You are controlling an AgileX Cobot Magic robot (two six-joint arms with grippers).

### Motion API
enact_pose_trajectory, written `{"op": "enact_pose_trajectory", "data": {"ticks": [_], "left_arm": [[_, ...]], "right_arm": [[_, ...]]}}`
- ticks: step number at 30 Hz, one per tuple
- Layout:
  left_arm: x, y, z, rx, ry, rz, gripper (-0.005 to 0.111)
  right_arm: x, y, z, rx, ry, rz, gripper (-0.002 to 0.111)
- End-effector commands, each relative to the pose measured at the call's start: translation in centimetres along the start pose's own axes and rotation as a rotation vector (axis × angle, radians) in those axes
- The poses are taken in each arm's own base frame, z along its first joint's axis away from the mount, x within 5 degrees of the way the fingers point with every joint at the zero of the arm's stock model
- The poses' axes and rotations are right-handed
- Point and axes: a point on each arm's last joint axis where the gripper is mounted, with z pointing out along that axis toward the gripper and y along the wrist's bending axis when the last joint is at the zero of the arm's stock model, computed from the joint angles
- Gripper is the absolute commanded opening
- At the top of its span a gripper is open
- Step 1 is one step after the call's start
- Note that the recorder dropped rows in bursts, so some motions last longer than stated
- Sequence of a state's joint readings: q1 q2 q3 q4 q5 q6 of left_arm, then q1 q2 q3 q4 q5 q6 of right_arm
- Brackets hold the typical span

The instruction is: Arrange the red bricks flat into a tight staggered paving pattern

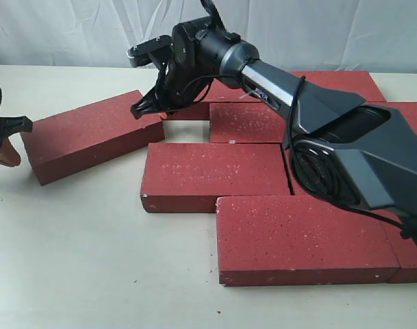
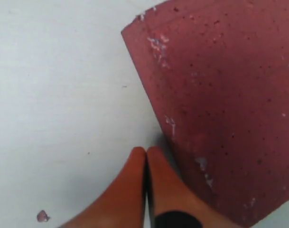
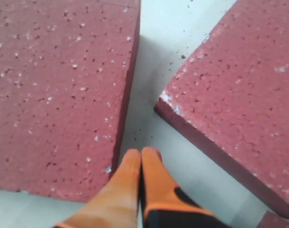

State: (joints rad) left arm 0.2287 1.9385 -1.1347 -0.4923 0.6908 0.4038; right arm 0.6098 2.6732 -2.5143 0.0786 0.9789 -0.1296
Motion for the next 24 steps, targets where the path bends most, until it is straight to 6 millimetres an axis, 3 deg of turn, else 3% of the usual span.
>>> {"op": "enact_pose_trajectory", "data": {"ticks": [1,7,18,24], "left_arm": [[0.1,-0.5,0.1,0.006,-0.031,-0.002,0.000],[-0.5,-0.9,0.1,0.047,-0.089,-0.010,0.000],[-1.5,-0.1,-0.1,-0.031,-0.207,0.026,0.000],[-1.7,0.0,-0.1,-0.044,-0.228,0.042,0.000]], "right_arm": [[0.1,0.3,0.3,-0.035,0.000,-0.016,-0.001],[0.1,1.1,-0.3,-0.070,0.025,-0.021,-0.001],[0.0,5.3,-1.4,-0.144,0.076,-0.077,-0.001],[-0.1,6.1,-1.8,-0.156,0.077,-0.089,-0.001]]}}
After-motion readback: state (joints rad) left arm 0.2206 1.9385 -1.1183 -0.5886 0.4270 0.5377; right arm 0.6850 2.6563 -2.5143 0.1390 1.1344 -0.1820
